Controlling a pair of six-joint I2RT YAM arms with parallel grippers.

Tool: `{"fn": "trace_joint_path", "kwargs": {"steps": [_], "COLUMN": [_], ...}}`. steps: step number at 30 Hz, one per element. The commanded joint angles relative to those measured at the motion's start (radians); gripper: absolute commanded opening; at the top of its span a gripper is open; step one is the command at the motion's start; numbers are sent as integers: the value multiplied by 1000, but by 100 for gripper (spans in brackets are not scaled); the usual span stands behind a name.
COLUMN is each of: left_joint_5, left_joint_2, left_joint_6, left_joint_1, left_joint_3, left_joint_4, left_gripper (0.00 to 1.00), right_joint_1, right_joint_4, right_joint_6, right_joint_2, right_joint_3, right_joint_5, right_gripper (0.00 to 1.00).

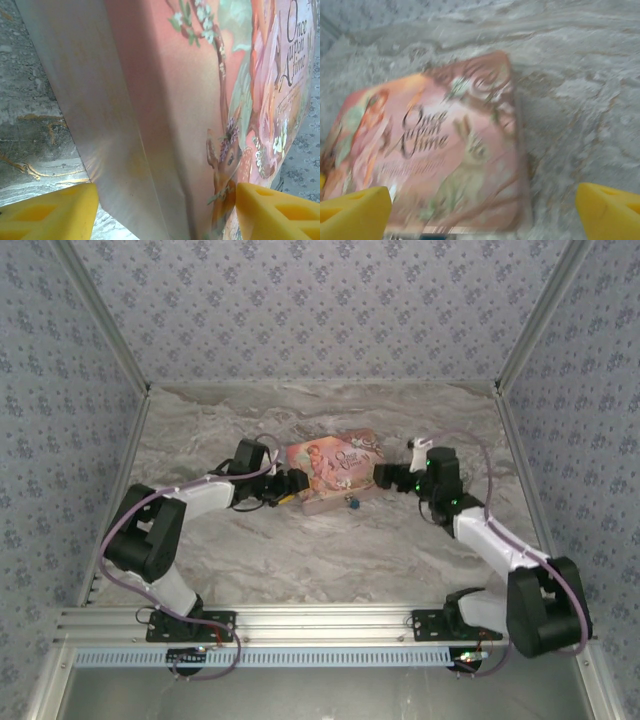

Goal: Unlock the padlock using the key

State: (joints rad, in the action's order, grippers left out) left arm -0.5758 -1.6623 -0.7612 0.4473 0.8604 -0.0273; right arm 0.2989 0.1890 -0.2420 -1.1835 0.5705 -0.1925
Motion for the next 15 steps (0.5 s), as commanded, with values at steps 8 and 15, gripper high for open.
{"fn": "trace_joint_path", "kwargs": {"steps": [8,15], "left_joint_5": [57,58], "left_joint_2": [-2,-4], "left_joint_6": [-23,-41], "left_joint_1": [7,7], "left_joint_3": [-21,-29], "left_joint_4": [56,43], "left_gripper": [71,71], "right_joint_1": [340,456], "right_joint_4": [180,275], "right_joint_6": [61,87], "right_joint_2": [29,-139], "right_joint_3": [-251,-230], "right_joint_5": [387,523], "right_gripper": [91,86]}}
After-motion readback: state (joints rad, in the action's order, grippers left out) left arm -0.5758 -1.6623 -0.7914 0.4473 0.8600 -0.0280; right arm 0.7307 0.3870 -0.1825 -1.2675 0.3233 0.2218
